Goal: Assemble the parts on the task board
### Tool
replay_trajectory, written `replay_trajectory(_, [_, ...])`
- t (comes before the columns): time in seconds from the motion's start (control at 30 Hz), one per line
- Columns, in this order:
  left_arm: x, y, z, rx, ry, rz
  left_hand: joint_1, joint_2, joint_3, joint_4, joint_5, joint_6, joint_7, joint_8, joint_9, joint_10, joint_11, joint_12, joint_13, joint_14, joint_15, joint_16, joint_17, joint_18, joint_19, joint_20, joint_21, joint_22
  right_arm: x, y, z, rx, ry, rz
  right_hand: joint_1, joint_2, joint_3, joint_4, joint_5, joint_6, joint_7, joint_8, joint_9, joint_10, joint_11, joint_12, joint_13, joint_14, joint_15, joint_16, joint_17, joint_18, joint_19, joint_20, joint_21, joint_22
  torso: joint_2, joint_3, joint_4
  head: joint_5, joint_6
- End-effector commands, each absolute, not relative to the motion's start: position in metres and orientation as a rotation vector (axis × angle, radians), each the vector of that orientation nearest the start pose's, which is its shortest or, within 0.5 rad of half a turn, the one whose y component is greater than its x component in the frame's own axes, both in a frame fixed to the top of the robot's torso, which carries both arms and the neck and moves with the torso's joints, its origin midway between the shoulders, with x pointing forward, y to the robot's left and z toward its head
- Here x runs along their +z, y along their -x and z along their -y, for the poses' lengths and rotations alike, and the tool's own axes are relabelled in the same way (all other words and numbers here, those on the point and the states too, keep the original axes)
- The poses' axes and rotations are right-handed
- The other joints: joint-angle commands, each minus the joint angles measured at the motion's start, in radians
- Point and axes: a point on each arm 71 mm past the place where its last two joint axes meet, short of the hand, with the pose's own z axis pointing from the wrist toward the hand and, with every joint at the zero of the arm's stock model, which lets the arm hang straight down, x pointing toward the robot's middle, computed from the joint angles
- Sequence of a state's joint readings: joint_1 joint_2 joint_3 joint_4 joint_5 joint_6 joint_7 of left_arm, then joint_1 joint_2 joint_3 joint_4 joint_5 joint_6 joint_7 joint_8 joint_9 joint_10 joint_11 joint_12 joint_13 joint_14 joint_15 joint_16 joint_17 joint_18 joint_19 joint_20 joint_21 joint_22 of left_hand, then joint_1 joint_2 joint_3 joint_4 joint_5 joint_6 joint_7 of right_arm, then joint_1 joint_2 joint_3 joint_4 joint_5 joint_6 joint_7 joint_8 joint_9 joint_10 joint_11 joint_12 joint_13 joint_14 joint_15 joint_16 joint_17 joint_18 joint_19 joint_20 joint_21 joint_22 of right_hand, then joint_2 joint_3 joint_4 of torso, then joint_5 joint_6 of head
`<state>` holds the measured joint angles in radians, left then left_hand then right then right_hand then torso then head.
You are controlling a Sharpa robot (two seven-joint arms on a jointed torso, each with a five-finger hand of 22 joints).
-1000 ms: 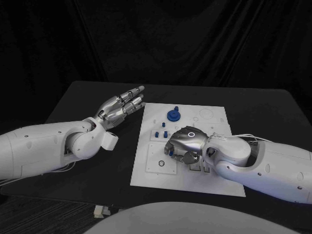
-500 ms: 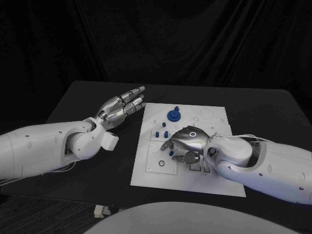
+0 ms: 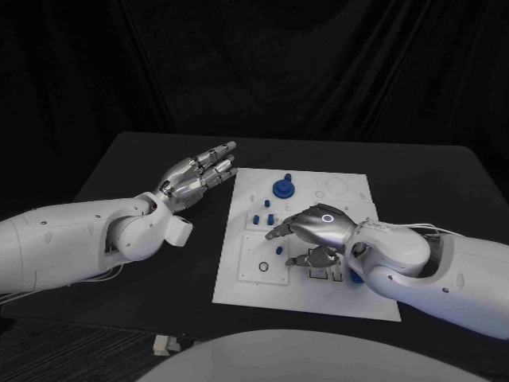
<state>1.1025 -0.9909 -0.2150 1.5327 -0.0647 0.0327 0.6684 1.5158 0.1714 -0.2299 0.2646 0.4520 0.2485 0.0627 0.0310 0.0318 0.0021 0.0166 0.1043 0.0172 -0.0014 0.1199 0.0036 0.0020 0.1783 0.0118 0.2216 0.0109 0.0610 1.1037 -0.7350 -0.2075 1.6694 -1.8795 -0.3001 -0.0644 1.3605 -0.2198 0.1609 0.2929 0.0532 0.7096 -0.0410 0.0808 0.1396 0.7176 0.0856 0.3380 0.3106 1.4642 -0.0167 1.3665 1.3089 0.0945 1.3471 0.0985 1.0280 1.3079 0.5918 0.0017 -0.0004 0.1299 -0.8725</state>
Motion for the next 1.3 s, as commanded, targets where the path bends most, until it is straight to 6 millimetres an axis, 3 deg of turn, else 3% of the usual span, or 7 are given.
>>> replay_trajectory(0.03, [-0.257, -0.423, -0.266, -1.797, 1.002, -1.494, 0.012, 0.000, -0.001, -0.007, 0.003, 0.006, -0.002, 0.005, 0.001, 0.001, 0.009, 0.003, 0.001, 0.002, 0.006, -0.002, -0.001, -0.005, 0.003, 0.007, 0.003, 0.001, -0.239, -0.390, 0.109, 0.783, 0.695, -1.538, -0.026, -0.004, -0.037, 0.004, -0.003, 0.026, 0.011, 0.011, -0.001, -0.004, 0.001, 0.013, -0.002, 0.004, 0.007, 0.006, 0.059, 0.007, 0.003, 0.000, 0.009, 0.128, 0.000, -0.0001, -0.0004, 0.000, 0.000])
replay_trajectory(0.3, [-0.257, -0.422, -0.267, -1.791, 0.974, -1.500, 0.013, 0.000, -0.001, -0.008, 0.003, 0.010, -0.002, 0.006, 0.002, 0.001, 0.009, 0.005, 0.001, 0.002, 0.005, -0.002, -0.001, -0.005, 0.003, 0.008, 0.003, 0.002, -0.187, -0.413, 0.146, 0.701, 0.597, -1.494, -0.103, -0.002, -0.044, 0.005, -0.004, 0.072, 0.021, 0.034, -0.004, 0.041, -0.006, 0.043, -0.006, 0.033, -0.001, 0.048, 0.096, -0.007, 0.046, -0.008, 0.090, 0.148, -0.001, -0.0002, -0.0004, -0.008, 0.000])
replay_trajectory(0.47, [-0.257, -0.423, -0.265, -1.796, 0.967, -1.503, 0.014, 0.002, -0.001, -0.009, 0.004, 0.011, 0.000, 0.006, 0.002, 0.001, 0.012, 0.005, 0.001, 0.002, 0.005, -0.002, -0.001, -0.004, 0.004, 0.011, 0.003, 0.003, -0.176, -0.432, 0.170, 0.626, 0.483, -1.576, -0.054, 0.006, -0.020, 0.002, 0.019, 0.035, 0.017, 0.013, -0.022, -0.001, 0.001, 0.014, -0.033, 0.035, 0.002, 0.046, 0.092, -0.008, 0.054, -0.007, 0.095, 0.149, -0.002, -0.0004, -0.0002, -0.017, 0.000])
replay_trajectory(0.67, [-0.257, -0.423, -0.262, -1.802, 0.964, -1.507, 0.014, 0.003, 0.000, -0.009, 0.006, 0.010, 0.000, 0.006, 0.002, 0.002, 0.012, 0.005, 0.001, 0.002, 0.005, -0.001, -0.001, -0.004, 0.004, 0.012, 0.003, 0.003, -0.192, -0.442, 0.189, 0.544, 0.427, -1.705, -0.029, -0.012, -0.036, 0.005, 0.037, 0.040, 0.025, 0.019, -0.032, -0.059, 0.009, -0.012, -0.065, 0.021, 0.009, 0.024, 0.069, 0.002, 0.030, 0.001, 0.039, 0.135, -0.003, -0.0018, 0.0013, -0.015, 0.000])
replay_trajectory(0.97, [-0.257, -0.424, -0.258, -1.812, 0.960, -1.509, 0.016, 0.005, 0.001, -0.010, 0.008, 0.010, 0.000, 0.006, 0.002, 0.002, 0.013, 0.006, 0.001, 0.002, 0.006, -0.001, -0.001, -0.004, 0.004, 0.014, 0.003, 0.003, -0.220, -0.438, 0.193, 0.512, 0.470, -1.755, -0.035, 0.012, -0.020, 0.003, 0.014, 0.093, 0.046, 0.048, -0.030, 0.002, 0.005, 0.025, -0.079, 0.030, 0.007, 0.037, 0.080, -0.004, 0.047, -0.001, 0.070, 0.144, 0.000, -0.0019, 0.0001, -0.021, 0.000])
replay_trajectory(1.13, [-0.257, -0.424, -0.258, -1.814, 0.959, -1.508, 0.017, 0.005, 0.002, -0.011, 0.010, 0.009, -0.001, 0.006, 0.002, 0.002, 0.013, 0.006, 0.001, 0.002, 0.006, -0.001, -0.001, -0.004, 0.004, 0.015, 0.003, 0.003, -0.235, -0.434, 0.190, 0.525, 0.479, -1.770, -0.001, 0.032, 0.001, 0.000, 0.066, 0.104, 0.060, 0.053, -0.031, 0.029, 0.005, 0.039, -0.088, 0.032, 0.005, 0.039, 0.080, -0.005, 0.052, -0.002, 0.075, 0.145, 0.003, 0.0009, -0.0004, -0.019, 0.000])
replay_trajectory(1.3, [-0.257, -0.423, -0.258, -1.814, 0.960, -1.508, 0.018, 0.006, 0.002, -0.012, 0.011, 0.009, -0.001, 0.006, 0.002, 0.002, 0.014, 0.007, 0.001, 0.002, 0.006, -0.001, -0.001, -0.003, 0.004, 0.017, 0.003, 0.004, -0.246, -0.431, 0.189, 0.536, 0.481, -1.782, 0.022, 0.042, 0.011, -0.003, 0.119, 0.104, 0.081, 0.053, -0.032, 0.041, 0.006, 0.046, -0.095, 0.033, 0.006, 0.038, 0.078, -0.005, 0.054, -0.002, 0.076, 0.145, 0.001, 0.0001, -0.0016, -0.014, 0.000])
